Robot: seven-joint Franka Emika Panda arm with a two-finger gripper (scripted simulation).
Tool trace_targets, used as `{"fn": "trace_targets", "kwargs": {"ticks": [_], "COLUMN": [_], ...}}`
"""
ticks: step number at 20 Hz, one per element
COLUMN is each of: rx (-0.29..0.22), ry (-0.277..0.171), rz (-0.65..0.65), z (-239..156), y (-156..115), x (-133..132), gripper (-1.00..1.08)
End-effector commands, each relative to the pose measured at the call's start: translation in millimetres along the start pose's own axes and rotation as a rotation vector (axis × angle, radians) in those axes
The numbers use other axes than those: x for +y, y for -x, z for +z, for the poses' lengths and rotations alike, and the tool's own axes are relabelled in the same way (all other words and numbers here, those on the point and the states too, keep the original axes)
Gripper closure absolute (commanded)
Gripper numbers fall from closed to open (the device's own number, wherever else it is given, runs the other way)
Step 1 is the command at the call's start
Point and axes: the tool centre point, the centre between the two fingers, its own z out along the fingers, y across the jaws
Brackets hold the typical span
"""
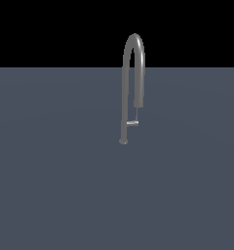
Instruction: Turn on the faucet by rotating a designated handle.
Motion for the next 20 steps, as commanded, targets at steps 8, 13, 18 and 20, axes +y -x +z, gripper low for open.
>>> {"fn": "trace_targets", "kwargs": {"ticks": [8,13,18,20], "rx": [0.019,-0.016,-0.083,-0.117], "ry": [-0.275,-0.415,-0.543,-0.59], "rz": [0.141,0.234,0.339,0.384], "z": [-50,-57,-49,-40], "y": [-34,-60,-92,-106], "x": [47,82,120,135], "gripper": [1.08,1.08,1.08,1.08]}}
